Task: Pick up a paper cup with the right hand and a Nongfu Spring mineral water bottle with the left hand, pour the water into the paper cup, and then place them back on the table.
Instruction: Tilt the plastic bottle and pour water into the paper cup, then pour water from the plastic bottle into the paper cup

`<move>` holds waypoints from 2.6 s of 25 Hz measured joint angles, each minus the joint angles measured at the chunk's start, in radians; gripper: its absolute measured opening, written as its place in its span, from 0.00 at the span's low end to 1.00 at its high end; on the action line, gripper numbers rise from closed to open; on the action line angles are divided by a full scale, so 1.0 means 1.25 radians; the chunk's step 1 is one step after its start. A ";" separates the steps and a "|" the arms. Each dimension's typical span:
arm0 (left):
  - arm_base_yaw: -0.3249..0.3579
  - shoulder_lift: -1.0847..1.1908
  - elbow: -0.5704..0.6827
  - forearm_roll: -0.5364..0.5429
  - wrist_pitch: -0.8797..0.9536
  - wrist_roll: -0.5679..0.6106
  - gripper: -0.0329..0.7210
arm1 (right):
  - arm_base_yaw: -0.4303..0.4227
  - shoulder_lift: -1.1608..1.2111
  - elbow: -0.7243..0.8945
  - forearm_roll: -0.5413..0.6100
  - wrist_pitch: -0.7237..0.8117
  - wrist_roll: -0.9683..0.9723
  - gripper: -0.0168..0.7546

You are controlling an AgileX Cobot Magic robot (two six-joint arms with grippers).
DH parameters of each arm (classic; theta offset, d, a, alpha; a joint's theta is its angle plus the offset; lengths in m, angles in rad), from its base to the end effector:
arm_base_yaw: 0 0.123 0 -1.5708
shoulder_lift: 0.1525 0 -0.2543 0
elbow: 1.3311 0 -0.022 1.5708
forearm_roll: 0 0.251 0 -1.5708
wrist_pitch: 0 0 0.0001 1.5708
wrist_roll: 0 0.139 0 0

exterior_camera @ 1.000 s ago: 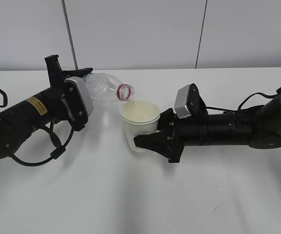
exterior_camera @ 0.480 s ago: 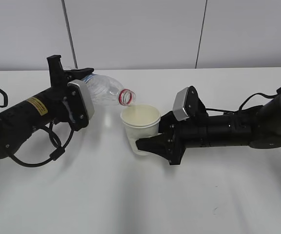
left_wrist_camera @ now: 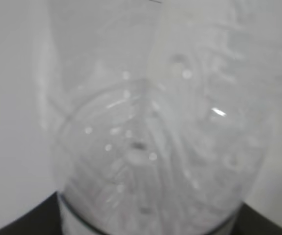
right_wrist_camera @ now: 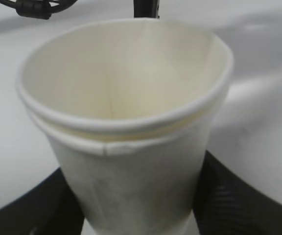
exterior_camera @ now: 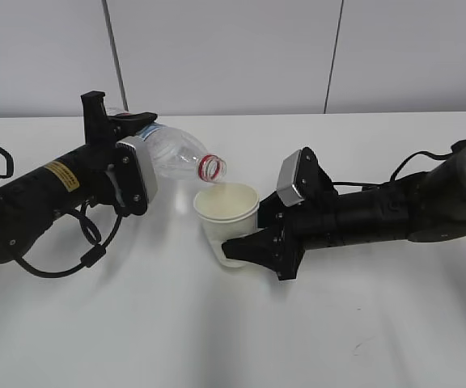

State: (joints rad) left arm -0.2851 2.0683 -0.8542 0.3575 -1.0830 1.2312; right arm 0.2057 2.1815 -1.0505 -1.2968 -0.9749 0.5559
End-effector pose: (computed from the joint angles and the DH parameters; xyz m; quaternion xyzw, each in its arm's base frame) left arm 0.3846 -0.1575 0.0987 0.6114 0.4002 0.2603 0.6311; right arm 0.3564 0.1874 0.0490 -0.4783 0.6763 0.3266 0.4550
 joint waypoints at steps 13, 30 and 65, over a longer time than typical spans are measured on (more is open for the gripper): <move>0.000 0.000 0.000 0.000 0.000 0.064 0.52 | 0.001 0.000 -0.005 -0.002 0.021 0.002 0.60; 0.000 0.000 0.000 -0.034 0.000 0.101 0.52 | 0.001 0.000 -0.005 -0.008 0.021 0.005 0.60; 0.000 0.000 0.000 -0.060 -0.002 0.142 0.52 | 0.001 0.000 -0.005 -0.020 0.021 0.008 0.60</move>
State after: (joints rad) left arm -0.2851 2.0683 -0.8542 0.2830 -1.0849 1.4092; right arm 0.2072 2.1815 -1.0568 -1.3219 -0.9490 0.5664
